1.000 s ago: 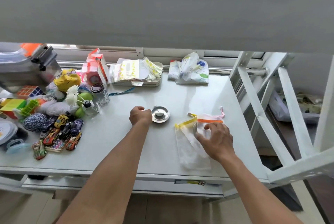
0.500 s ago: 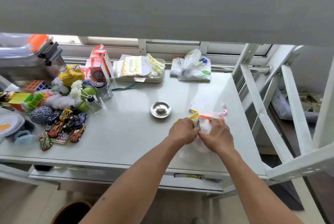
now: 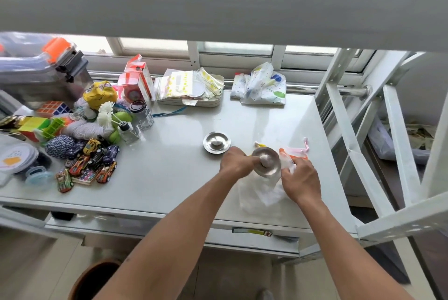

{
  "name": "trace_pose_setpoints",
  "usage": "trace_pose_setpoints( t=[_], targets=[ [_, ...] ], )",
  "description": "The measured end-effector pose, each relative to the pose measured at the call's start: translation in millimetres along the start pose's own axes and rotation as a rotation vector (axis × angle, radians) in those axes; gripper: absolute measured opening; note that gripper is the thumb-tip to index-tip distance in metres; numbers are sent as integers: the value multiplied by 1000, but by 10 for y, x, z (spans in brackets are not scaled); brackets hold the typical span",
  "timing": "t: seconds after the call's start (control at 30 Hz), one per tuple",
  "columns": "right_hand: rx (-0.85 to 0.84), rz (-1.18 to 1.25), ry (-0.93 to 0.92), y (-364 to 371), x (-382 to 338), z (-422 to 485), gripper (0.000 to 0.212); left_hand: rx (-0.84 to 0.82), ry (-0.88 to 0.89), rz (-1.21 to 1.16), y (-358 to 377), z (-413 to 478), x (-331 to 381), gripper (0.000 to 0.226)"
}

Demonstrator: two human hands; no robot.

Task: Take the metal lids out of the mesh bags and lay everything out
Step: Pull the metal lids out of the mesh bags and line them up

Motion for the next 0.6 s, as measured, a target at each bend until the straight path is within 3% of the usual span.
trace_pose_setpoints(
  t=[0.17, 0.3, 0.6],
  targets=[
    [-12, -99, 31, 37, -24, 9, 39, -95, -118, -235, -614, 214, -326, 22],
    [-26, -150, 37, 70, -38, 8, 40, -163, -149, -4, -1022, 313, -645, 18],
    [-20, -195, 30, 89, -18, -13, 37, -56, -90, 371, -1120, 447, -736, 26]
  ],
)
Point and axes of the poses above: each hand's wrist, its own z-axis towards the middle knuckle, its own y-axis out of the palm, x = y × z, the point moved 5 cm from there along z, towards the middle knuckle, and after that the axes turned 13 degrees about x, right-handed, at the moved point
